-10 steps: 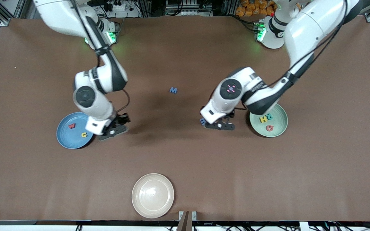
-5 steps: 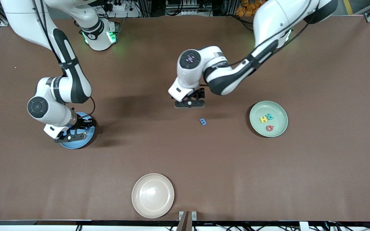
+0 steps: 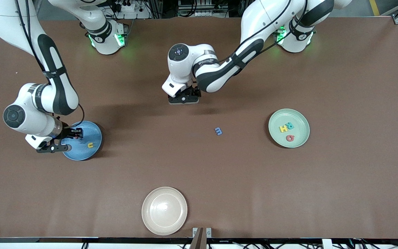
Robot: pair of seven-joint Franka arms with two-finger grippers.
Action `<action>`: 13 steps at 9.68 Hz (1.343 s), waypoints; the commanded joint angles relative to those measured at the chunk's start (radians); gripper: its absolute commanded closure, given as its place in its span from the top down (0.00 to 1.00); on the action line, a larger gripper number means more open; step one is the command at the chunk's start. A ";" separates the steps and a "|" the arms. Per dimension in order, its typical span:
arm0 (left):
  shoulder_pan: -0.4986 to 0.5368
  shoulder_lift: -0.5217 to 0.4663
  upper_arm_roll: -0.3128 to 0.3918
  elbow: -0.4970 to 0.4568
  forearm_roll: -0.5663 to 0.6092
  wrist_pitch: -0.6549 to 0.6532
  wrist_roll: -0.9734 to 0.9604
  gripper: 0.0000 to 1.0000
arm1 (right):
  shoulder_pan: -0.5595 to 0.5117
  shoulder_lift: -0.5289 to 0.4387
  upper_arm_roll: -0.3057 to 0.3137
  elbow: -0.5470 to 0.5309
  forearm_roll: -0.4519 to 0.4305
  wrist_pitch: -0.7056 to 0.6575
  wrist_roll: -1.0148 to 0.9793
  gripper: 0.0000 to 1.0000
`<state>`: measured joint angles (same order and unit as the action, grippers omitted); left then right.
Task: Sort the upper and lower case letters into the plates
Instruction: 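Grasp the blue 6 with the right gripper while the left gripper reaches the W, then place the 6 on the blue plate while the left gripper grasps the W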
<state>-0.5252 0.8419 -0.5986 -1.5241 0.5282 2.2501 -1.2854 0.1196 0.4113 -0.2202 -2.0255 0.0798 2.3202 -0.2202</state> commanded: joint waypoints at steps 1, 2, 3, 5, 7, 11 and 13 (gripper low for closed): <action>-0.002 0.025 0.003 0.028 -0.007 0.013 0.077 1.00 | -0.014 0.014 0.013 0.013 -0.003 -0.005 -0.007 1.00; -0.006 0.029 0.003 0.025 -0.005 0.013 0.078 1.00 | -0.021 0.026 0.013 0.024 0.001 -0.008 -0.005 1.00; -0.027 0.042 0.003 0.025 -0.010 0.014 0.066 1.00 | -0.034 0.038 0.015 0.034 0.006 -0.013 0.002 1.00; -0.041 0.048 0.032 0.022 -0.005 0.013 0.066 1.00 | -0.034 0.038 0.015 0.033 0.008 -0.016 0.004 1.00; -0.041 0.048 0.034 0.007 -0.004 0.013 0.104 1.00 | -0.032 0.038 0.015 0.031 0.008 -0.016 0.004 1.00; -0.047 0.048 0.033 -0.019 -0.010 0.014 0.115 1.00 | -0.032 0.038 0.015 0.031 0.008 -0.016 -0.001 1.00; -0.048 0.046 0.033 -0.044 -0.008 0.014 0.135 1.00 | -0.032 0.038 0.015 0.031 0.008 -0.016 -0.002 1.00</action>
<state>-0.5660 0.8950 -0.5737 -1.5516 0.5282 2.2635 -1.1803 0.1036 0.4437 -0.2185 -2.0108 0.0818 2.3190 -0.2205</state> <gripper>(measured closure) 0.000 0.000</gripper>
